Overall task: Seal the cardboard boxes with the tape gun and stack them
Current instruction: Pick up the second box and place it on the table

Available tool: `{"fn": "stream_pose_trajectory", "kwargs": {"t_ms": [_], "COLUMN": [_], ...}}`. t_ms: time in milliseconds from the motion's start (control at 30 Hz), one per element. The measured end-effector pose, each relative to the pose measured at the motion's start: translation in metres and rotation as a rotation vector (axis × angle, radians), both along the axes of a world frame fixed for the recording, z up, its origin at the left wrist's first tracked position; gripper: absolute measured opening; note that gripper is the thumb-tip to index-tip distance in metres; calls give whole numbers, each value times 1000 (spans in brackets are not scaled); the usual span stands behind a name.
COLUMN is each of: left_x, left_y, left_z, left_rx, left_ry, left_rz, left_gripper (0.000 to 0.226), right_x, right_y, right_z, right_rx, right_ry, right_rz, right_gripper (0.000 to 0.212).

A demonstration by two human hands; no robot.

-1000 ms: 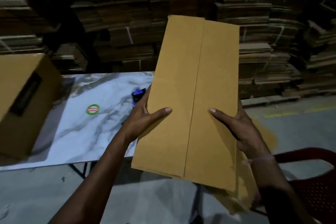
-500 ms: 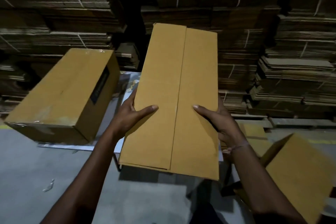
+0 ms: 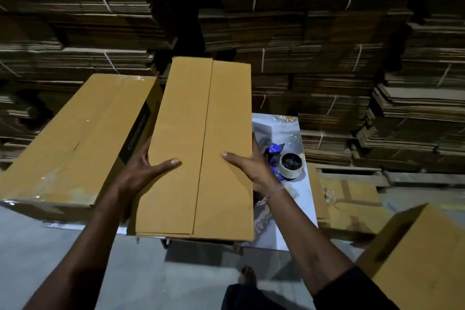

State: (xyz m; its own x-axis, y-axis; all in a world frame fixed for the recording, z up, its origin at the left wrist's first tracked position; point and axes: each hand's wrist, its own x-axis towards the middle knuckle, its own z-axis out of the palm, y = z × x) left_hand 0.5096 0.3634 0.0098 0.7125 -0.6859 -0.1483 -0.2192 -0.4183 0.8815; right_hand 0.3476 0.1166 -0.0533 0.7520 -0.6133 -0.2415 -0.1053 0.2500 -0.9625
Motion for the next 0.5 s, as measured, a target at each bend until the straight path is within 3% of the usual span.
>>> {"fn": "stream_pose_trajectory", "kwargs": {"t_ms": [133, 267, 400, 500], "left_x": [11, 21, 30, 39], "left_y": [-22, -43, -52, -53], "left_z": [-10, -28, -50, -60], "left_rx": [41, 41, 41, 38], "left_ry": [65, 167, 196, 195], "left_rz": [-5, 28, 44, 39], "left_gripper": [65, 58, 62, 66], "right_x": [24, 31, 35, 26], "right_y": [-16, -28, -37, -43], "right_z": [-33, -58, -71, -60], "right_rx": [10, 0, -53, -59], "right_ry": [97, 140, 194, 214], "right_rz": [-10, 21, 58, 127], "right_gripper": [123, 113, 117, 103]}}
